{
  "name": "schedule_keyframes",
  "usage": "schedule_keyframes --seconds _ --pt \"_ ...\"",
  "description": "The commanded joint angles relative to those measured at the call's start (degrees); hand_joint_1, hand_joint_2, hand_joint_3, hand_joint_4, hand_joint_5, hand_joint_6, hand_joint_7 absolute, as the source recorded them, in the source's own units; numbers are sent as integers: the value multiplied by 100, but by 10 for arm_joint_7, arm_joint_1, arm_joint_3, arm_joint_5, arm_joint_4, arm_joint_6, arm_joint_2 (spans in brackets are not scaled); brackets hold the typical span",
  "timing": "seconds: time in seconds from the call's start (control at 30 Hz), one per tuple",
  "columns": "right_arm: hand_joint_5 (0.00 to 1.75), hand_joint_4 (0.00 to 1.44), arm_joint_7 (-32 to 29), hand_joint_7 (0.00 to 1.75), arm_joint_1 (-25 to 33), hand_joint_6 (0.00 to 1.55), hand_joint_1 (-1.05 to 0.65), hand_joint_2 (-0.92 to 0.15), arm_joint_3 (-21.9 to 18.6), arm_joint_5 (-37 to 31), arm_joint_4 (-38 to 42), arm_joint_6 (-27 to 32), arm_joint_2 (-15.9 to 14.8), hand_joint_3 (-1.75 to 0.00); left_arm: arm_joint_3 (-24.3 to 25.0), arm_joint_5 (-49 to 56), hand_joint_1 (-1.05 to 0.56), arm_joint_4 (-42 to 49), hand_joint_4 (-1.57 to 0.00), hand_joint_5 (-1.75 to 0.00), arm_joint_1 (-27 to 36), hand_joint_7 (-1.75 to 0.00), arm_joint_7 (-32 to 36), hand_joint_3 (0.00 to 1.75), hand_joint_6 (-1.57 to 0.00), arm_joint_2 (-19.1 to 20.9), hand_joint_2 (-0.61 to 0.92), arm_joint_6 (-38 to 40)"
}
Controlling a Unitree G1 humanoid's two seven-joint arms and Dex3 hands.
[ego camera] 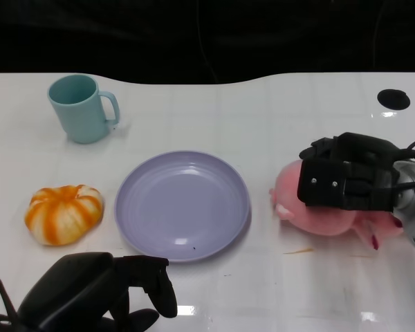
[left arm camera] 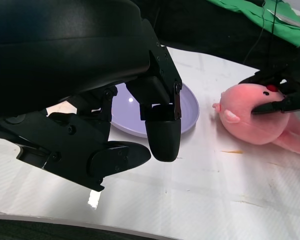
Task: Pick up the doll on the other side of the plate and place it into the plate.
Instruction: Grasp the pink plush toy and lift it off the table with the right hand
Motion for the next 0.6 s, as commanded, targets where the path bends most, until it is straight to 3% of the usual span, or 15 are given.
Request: schedule_keyframes --seconds 0.03,0.07,0.1,0.13,0.2,0.23,0.27,0.33,0.47,0.6 --pt "127 81 -24 24 11 118 -20 -91 -11 11 1 -10 2 -10 2 0 -22 -8 -70 -148 -1 -114 -4 67 -73 5 74 3" --pt "138 86 -26 31 10 122 -17 -84 -10 12 2 -14 1 -27 2 -1 -22 -7 -70 -148 -1 -115 -3 67 -73 5 74 2" --pt "154 91 -28 53 10 120 -16 -58 -9 12 2 -19 0 -84 2 -1 -22 -7 -70 -148 -1 -114 -4 67 -73 6 74 2" --pt "163 92 -29 81 10 112 -15 -46 -6 10 0 -25 -2 -108 2 -2 -22 -8 -70 -148 -1 -115 -5 67 -73 5 74 4" --pt "172 90 -34 146 10 83 -14 -50 1 4 -4 -37 -6 -103 2 -1 -22 -10 -70 -148 -1 -115 -6 67 -74 5 74 7" --pt "173 89 -37 157 11 78 -14 -53 3 1 -6 -41 -7 -98 2 -1 -22 -11 -70 -148 -1 -115 -5 67 -74 5 74 8" --pt "174 87 -39 158 12 74 -17 -59 3 0 -9 -42 -7 -86 2 -1 -22 -11 -70 -148 -1 -116 -5 67 -73 5 74 8" --pt "174 84 -37 150 14 73 -19 -65 2 2 -18 -42 -6 -77 3 -2 -22 -9 -70 -148 -2 -116 -4 67 -73 5 73 6" --pt "175 83 -46 152 17 71 -22 -77 0 3 -25 -63 -9 -56 1 0 -22 -6 -70 -148 -3 -115 -3 67 -73 5 74 5" --pt "175 86 -59 172 19 66 -20 -73 -5 2 -31 -79 -11 -66 -1 1 -22 -1 -70 -149 -6 -116 0 67 -73 4 74 5"
